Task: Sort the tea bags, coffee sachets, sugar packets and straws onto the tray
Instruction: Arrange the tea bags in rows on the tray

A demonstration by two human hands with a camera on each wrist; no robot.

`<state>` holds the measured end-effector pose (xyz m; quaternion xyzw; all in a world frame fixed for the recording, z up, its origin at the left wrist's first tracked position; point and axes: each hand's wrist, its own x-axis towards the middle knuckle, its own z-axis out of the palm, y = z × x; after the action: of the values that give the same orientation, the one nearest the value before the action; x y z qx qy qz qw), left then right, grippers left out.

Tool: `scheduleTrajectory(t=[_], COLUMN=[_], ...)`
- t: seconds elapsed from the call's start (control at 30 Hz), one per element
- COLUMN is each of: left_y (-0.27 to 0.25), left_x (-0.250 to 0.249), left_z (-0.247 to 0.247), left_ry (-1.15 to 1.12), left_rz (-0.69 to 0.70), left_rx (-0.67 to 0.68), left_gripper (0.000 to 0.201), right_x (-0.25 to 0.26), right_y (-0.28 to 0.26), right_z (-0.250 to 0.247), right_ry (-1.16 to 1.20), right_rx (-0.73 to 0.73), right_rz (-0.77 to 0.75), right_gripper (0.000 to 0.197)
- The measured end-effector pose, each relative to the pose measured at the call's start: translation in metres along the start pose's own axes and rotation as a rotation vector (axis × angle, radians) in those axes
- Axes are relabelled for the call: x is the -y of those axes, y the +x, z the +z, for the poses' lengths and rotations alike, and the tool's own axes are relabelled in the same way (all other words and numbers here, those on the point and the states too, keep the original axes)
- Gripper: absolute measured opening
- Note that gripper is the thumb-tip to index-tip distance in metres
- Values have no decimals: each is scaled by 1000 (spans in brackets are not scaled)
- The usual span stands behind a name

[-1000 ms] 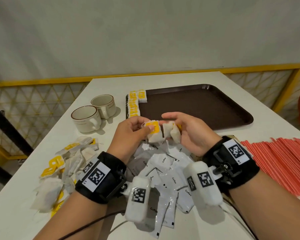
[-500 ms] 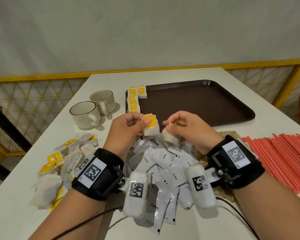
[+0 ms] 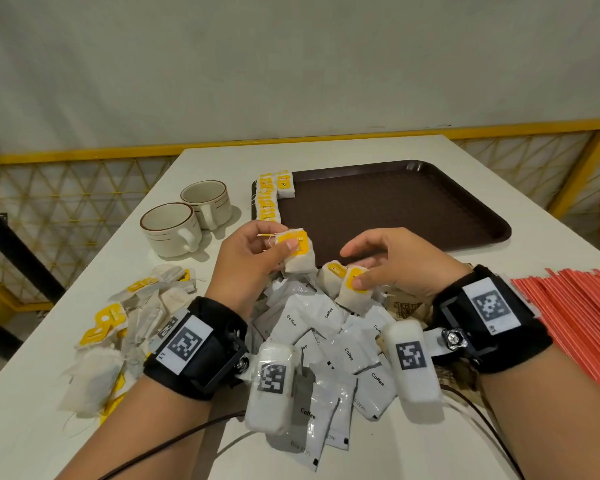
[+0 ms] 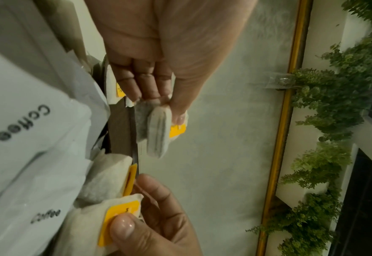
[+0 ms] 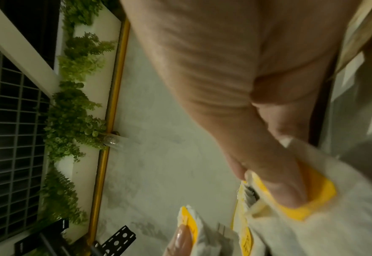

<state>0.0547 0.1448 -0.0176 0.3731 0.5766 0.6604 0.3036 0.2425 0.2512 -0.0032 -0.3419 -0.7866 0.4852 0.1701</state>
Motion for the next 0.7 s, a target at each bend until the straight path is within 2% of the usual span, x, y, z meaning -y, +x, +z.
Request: scheduleTrajectory(t=[0.1,0.27,0.37,0.43,0.6,0.7], left_y=[0,1,0,-1,-3,-3], left_x=[0,-1,-3,-3,-2,-4], left_z=[0,0,0,1,3,4], left_ry=[4,2,7,15,8,-13], left_rz=[1,24,52,56,42,39], left_rx=[-7,-34,-15,-3,38,66], left_gripper=[14,18,21,22,21,19], right_x=[-1,8,24,36,46,39], right_y=[0,-5,-15,-16,-3,-2], right_z=[-1,-9,-9,-7,10,17], right_ry=[-37,161,437,515,266,251], right_rx=[46,32,205,272,85,-11], right_rz=[-7,-59,-154,-201,-254,-246], right_gripper=[35,36,44,45,47,49])
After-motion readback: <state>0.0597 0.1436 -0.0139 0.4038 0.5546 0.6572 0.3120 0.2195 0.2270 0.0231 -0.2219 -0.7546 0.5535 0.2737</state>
